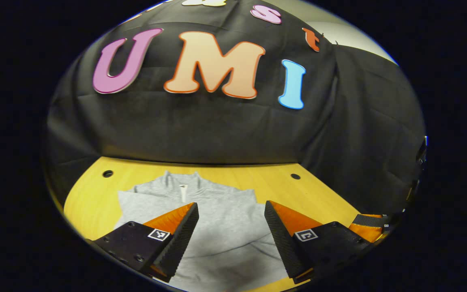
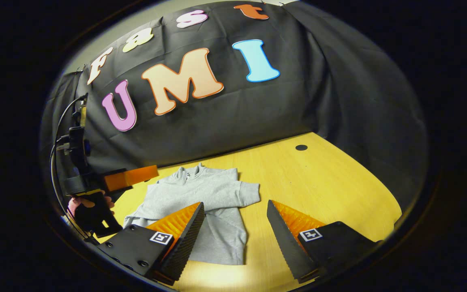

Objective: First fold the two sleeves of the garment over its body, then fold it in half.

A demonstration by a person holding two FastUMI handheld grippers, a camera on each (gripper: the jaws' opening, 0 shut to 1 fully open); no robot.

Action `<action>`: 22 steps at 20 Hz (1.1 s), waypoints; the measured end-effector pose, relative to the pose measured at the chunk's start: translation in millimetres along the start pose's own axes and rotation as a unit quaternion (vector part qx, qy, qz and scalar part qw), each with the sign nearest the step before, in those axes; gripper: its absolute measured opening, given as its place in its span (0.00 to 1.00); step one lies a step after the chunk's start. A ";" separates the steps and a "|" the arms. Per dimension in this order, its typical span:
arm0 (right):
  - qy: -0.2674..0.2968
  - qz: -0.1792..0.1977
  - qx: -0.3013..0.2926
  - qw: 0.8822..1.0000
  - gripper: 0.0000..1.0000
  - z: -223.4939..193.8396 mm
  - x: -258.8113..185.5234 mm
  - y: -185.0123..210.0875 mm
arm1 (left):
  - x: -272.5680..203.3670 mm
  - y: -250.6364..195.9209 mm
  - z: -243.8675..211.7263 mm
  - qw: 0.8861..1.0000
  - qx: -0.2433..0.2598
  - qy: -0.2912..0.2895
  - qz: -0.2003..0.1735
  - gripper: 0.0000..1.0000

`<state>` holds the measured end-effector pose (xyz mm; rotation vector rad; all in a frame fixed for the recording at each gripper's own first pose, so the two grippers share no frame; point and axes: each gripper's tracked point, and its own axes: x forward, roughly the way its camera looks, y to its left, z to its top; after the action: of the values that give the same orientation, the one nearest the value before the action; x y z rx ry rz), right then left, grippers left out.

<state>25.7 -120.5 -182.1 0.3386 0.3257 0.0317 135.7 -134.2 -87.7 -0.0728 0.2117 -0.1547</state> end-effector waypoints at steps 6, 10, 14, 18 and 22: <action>0.039 0.012 -0.024 0.999 0.93 -41.2 13.2 17.2 | -72.7 97.9 -56.8 0.995 -0.026 0.046 0.090 0.95; 0.076 0.004 -0.056 0.995 0.93 -77.1 20.7 18.1 | -117.0 143.7 -115.0 0.986 -0.042 0.093 0.133 0.95; 0.110 0.000 -0.060 0.992 0.93 -109.4 25.1 20.7 | -144.0 167.4 -161.8 0.974 -0.070 0.131 0.171 0.96; 0.123 -0.007 -0.076 0.989 0.98 -127.8 28.9 22.8 | -151.6 165.6 -201.8 0.967 -0.092 0.167 0.169 0.96; 0.132 -0.013 -0.087 0.987 0.98 -141.8 30.8 21.7 | -152.2 164.8 -218.9 0.964 -0.088 0.184 0.169 0.96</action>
<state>10.2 -51.8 -310.8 0.1554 0.5869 0.0794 -34.4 40.4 -284.8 -0.1844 0.6059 0.1949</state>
